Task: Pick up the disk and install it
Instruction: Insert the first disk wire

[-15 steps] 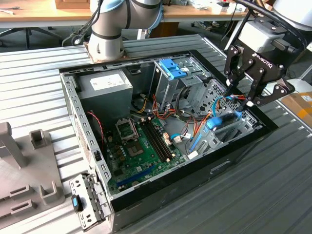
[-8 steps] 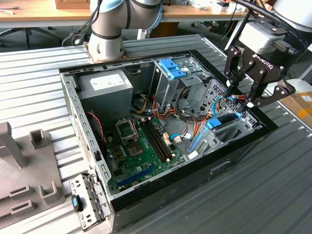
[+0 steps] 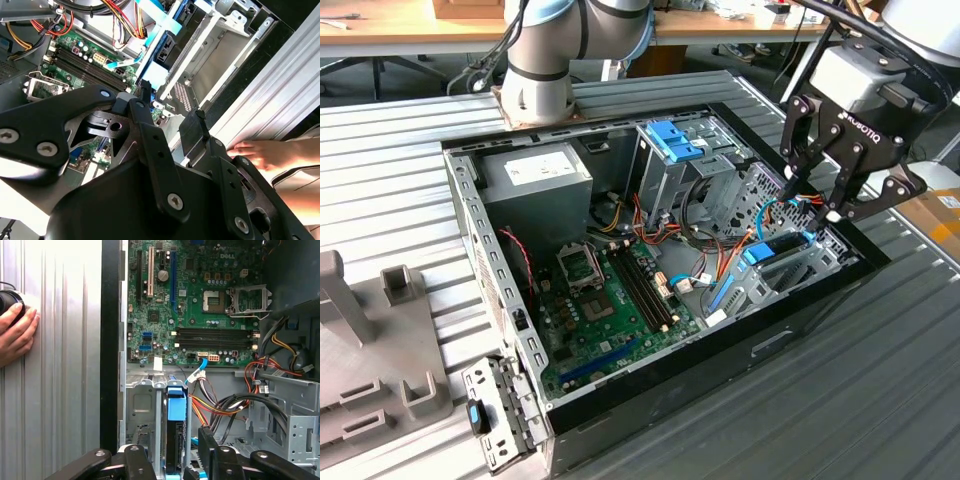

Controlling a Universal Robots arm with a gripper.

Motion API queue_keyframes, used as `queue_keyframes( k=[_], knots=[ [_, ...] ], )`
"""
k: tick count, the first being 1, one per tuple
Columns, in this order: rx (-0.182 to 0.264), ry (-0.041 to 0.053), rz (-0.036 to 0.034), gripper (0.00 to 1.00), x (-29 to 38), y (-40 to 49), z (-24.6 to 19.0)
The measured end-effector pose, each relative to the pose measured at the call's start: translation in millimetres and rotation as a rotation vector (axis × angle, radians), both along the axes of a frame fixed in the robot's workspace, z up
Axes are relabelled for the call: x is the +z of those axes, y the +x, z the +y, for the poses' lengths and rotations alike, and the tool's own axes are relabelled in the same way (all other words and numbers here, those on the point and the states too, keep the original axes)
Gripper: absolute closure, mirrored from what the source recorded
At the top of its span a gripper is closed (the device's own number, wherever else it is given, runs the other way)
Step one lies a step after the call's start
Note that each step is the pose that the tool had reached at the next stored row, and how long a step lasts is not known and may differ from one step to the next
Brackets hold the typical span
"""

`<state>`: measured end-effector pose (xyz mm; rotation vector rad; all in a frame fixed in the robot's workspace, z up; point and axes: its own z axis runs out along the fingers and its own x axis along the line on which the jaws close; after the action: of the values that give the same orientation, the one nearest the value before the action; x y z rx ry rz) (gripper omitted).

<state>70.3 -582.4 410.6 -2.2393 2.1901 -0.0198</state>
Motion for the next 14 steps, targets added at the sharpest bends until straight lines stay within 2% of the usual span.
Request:
queue_keyframes(
  k=[3,5,14],
  knots=[
    [0.0,0.0,0.0,0.5,0.0,-0.5,-0.6],
    [0.0,-0.0001,0.0,0.5,0.0,-2.5,-3.5],
    [0.0,0.0,0.0,0.5,0.0,-2.4,-3.5]
  ],
)
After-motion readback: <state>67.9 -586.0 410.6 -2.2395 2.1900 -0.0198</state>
